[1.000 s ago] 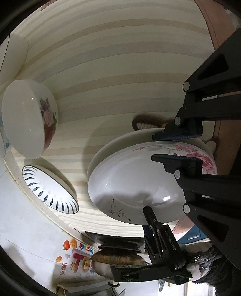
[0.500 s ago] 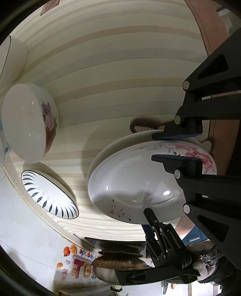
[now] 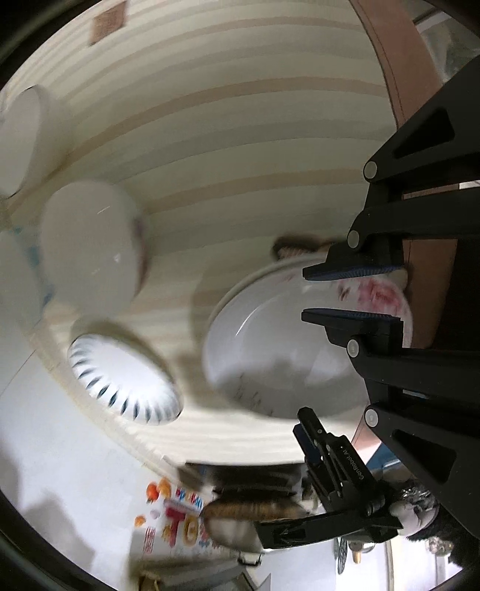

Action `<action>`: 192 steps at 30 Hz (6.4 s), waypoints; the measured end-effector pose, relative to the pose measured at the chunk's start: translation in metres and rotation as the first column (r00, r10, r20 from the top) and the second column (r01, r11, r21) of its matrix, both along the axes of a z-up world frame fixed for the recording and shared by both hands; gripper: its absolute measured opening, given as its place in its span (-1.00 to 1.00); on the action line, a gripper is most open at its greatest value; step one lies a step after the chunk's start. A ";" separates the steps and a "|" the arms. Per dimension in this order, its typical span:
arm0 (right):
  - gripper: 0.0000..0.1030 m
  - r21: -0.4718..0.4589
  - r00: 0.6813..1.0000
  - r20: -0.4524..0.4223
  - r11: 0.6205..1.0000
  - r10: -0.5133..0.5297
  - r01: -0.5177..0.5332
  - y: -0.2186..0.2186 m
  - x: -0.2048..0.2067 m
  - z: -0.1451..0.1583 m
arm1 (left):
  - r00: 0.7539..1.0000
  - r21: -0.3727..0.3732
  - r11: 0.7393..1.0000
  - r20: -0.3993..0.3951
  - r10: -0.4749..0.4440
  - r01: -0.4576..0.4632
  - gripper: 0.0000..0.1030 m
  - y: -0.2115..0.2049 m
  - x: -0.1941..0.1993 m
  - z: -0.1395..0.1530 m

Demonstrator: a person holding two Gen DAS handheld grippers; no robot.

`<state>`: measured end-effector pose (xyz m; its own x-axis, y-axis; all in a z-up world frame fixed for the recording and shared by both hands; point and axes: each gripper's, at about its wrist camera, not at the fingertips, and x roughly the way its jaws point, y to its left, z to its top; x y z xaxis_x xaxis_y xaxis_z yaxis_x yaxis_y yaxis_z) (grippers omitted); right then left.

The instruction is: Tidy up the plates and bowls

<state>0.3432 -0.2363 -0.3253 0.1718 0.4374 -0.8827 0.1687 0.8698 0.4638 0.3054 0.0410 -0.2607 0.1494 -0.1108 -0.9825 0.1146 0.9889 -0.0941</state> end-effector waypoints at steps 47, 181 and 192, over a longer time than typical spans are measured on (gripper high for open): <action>-0.74 -0.184 0.988 0.041 0.973 0.147 -0.137 0.054 0.219 -0.014 | 0.999 -0.025 0.999 0.009 0.046 -0.046 -0.56 0.020 0.185 -0.029; 0.67 -0.094 0.976 0.212 0.993 -0.051 0.072 -0.109 0.044 0.055 | 0.990 -0.019 0.999 0.134 0.035 -0.032 0.62 -0.148 0.119 0.019; -0.60 0.006 0.999 0.031 1.000 -0.007 0.007 -0.131 0.132 -0.051 | 0.993 -0.104 0.994 -0.115 0.012 -0.024 -0.59 -0.182 0.176 -0.082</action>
<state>0.4752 -0.3671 -0.3766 0.2021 0.4416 -0.8742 0.1606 0.8656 0.4744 0.4810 -0.1410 -0.3426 0.0400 -0.2124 -0.9764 0.0797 0.9747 -0.2088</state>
